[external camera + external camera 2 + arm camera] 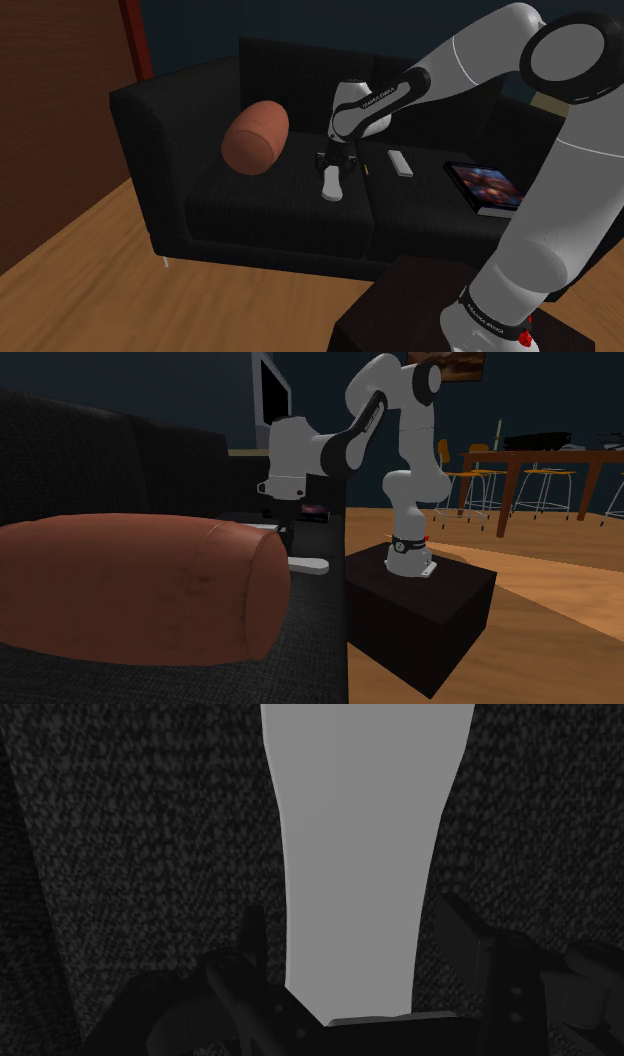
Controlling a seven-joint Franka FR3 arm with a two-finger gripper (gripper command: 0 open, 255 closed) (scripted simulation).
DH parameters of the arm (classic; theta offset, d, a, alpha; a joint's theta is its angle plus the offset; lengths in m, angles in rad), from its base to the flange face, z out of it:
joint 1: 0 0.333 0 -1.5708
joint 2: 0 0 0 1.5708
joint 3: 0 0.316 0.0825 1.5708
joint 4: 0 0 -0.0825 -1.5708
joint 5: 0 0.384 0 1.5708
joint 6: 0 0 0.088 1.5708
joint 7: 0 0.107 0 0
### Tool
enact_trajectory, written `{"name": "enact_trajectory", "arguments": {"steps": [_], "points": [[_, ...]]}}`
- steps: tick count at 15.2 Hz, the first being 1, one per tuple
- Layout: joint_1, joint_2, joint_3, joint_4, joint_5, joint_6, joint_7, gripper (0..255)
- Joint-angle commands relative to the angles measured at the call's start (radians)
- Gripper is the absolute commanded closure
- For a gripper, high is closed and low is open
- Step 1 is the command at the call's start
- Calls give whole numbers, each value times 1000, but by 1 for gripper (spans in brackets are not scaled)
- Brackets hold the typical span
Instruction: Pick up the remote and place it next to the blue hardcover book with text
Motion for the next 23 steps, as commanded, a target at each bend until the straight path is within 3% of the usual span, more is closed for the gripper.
{"name": "enact_trajectory", "arguments": {"steps": [1, 8, 23], "points": [[0, 0, 0, 0, 0, 0, 0, 255], [0, 0, 0, 0, 0, 0, 0, 255], [-1, -106, 1, 88, 15, -194, -13, 255]]}}
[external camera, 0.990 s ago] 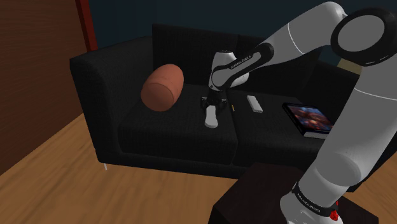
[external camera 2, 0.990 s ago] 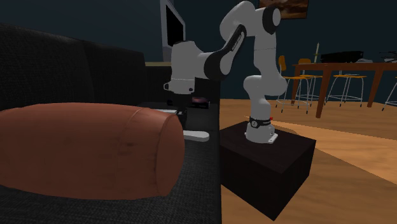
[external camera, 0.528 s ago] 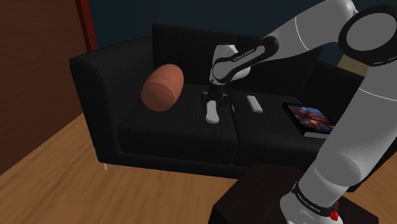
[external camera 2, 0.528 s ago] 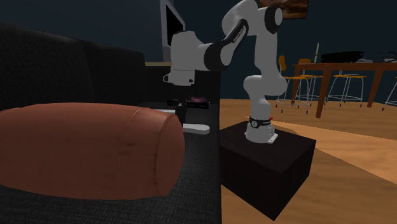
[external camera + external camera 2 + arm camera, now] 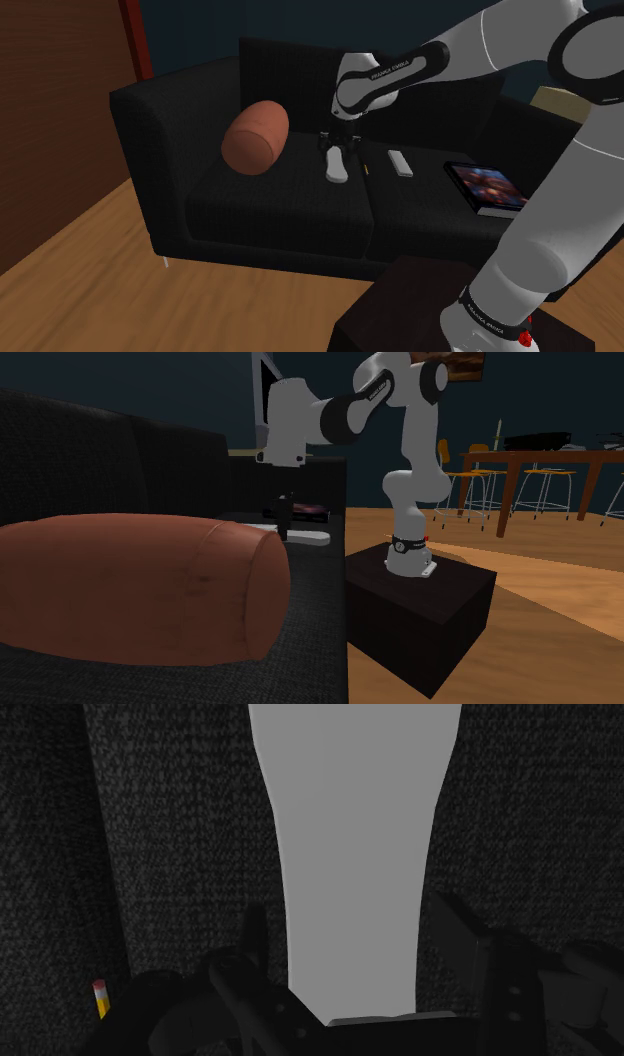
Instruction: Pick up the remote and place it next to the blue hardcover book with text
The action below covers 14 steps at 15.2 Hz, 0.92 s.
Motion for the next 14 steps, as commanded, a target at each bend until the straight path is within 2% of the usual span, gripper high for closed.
{"name": "enact_trajectory", "arguments": {"steps": [1, 9, 14], "points": [[0, -11, 0, 14, 1, -25, -2, 255], [0, -46, -1, 80, 6, -126, -6, 255], [-57, -80, -64, 40, 11, -118, -129, 255]]}}
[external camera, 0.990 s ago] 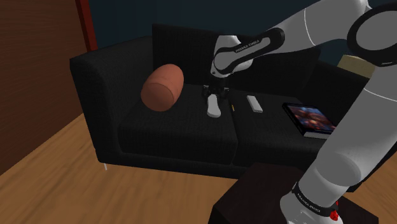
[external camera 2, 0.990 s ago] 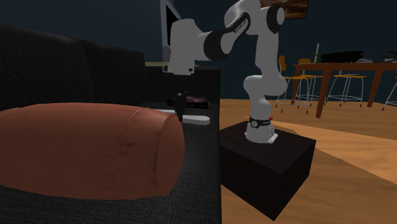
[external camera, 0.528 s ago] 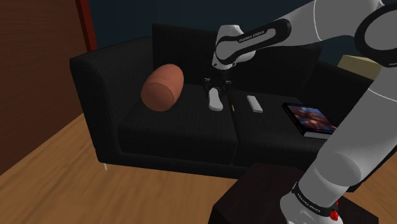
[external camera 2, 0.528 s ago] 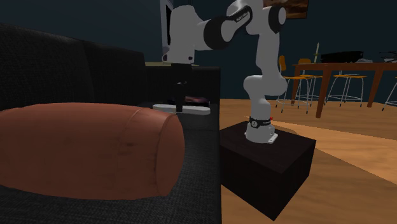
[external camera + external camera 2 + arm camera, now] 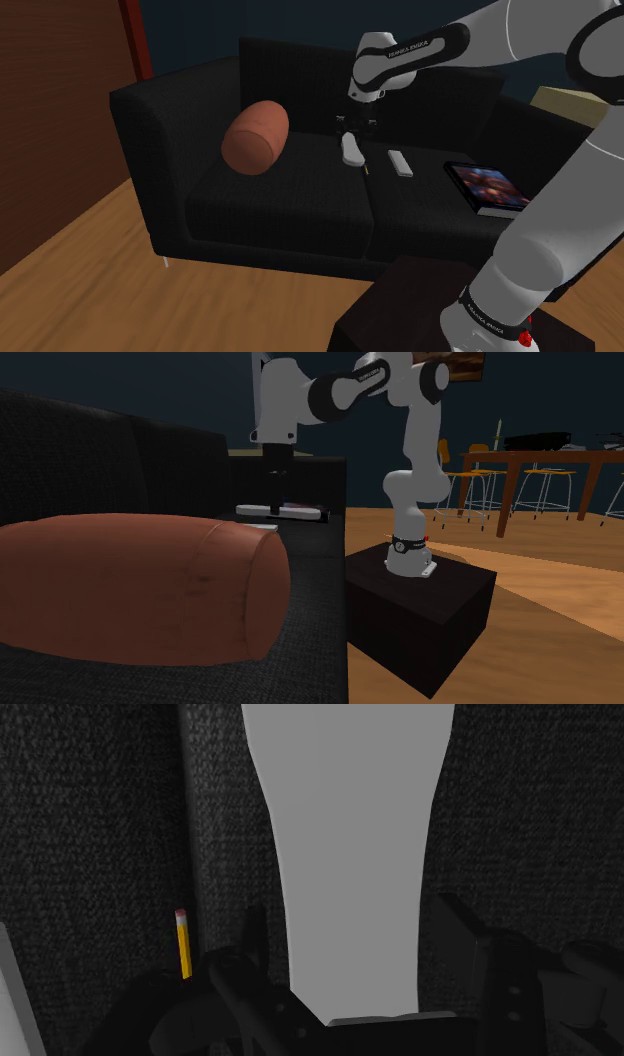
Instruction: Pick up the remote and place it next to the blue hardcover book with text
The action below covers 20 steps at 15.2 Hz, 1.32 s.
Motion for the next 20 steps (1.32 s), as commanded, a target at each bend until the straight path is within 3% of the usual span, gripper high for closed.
{"name": "enact_trajectory", "arguments": {"steps": [1, 11, 20], "points": [[-23, -12, -26, -14, 1, 3, -51, 255], [-136, 2, -159, 4, 7, 1, -299, 255], [-239, 97, -270, 118, 39, -22, -527, 255]]}}
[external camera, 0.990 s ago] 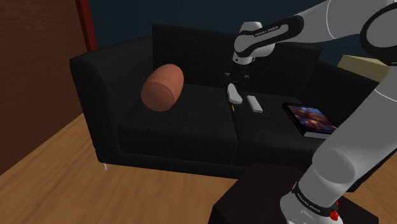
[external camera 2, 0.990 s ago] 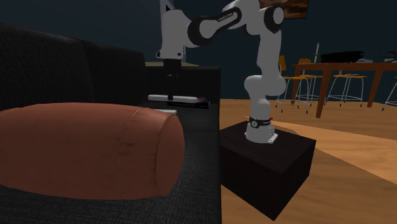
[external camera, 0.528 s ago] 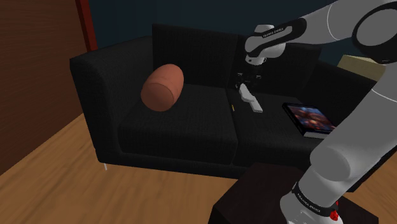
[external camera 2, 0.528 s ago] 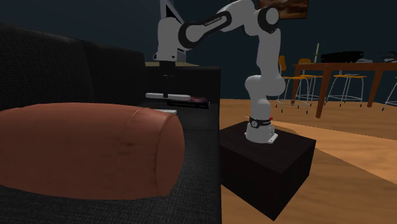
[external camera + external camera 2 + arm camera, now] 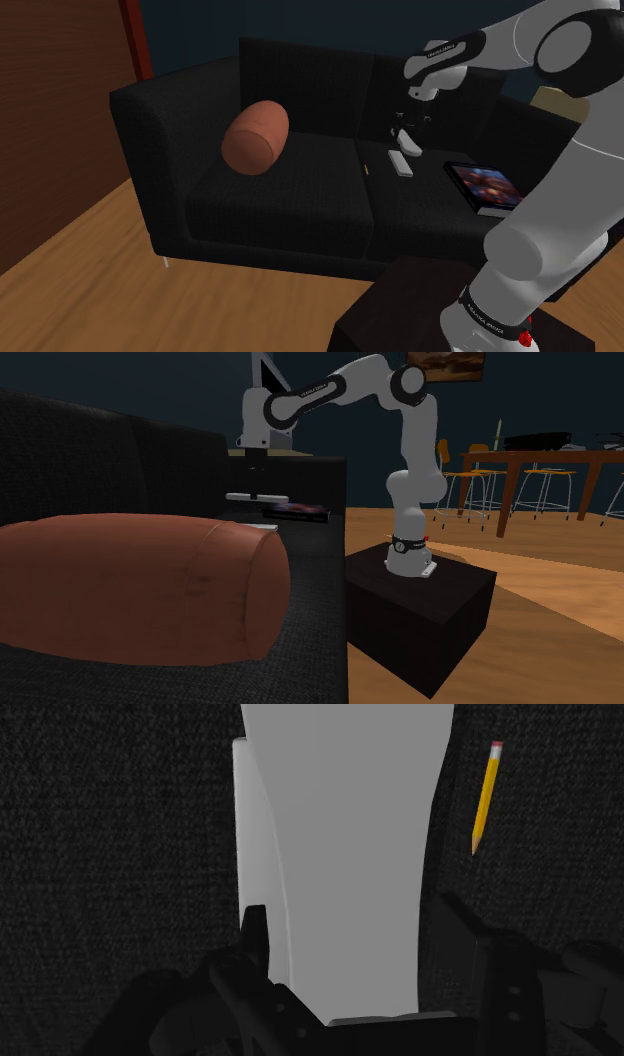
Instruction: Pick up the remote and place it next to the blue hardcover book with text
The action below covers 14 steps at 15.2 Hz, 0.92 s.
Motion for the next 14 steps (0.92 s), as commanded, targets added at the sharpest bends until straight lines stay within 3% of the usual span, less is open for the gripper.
{"name": "enact_trajectory", "arguments": {"steps": [1, 14], "points": [[-24, 30, -22, 37, 12, -8, -52, 255], [-219, 314, -120, 404, 133, -119, -363, 255]]}}
